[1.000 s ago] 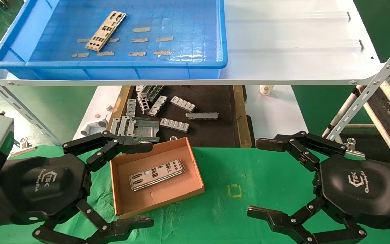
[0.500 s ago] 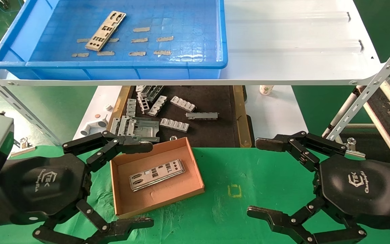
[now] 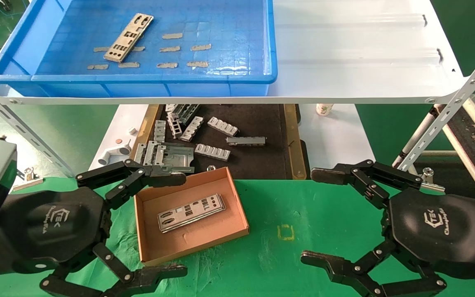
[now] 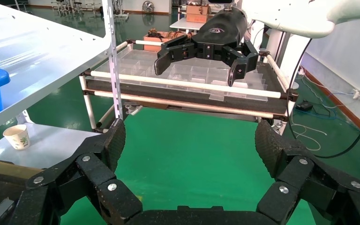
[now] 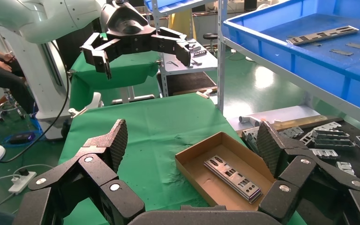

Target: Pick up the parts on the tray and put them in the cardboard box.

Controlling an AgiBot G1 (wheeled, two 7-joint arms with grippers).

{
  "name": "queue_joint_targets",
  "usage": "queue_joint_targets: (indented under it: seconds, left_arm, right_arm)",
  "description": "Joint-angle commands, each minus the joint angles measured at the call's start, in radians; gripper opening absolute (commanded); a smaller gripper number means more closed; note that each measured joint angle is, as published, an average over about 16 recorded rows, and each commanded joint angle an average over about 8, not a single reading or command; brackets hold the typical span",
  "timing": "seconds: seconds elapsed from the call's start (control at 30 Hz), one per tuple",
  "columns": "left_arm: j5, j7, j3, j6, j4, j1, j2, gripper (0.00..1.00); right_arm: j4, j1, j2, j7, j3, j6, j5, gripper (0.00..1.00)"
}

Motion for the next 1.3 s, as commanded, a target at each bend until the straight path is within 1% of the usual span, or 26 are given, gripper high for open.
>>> queue_joint_targets:
  seconds: [0.03, 1.3]
  left_arm:
    - [0.0, 0.0, 0.0, 0.0, 0.0, 0.0, 0.0, 1.0]
    - [0.0, 0.0, 0.0, 0.0, 0.0, 0.0, 0.0, 1.0]
  right_arm:
    - [0.0, 0.0, 0.0, 0.0, 0.0, 0.0, 0.0, 1.0]
    - [0.0, 0.0, 0.0, 0.0, 0.0, 0.0, 0.0, 1.0]
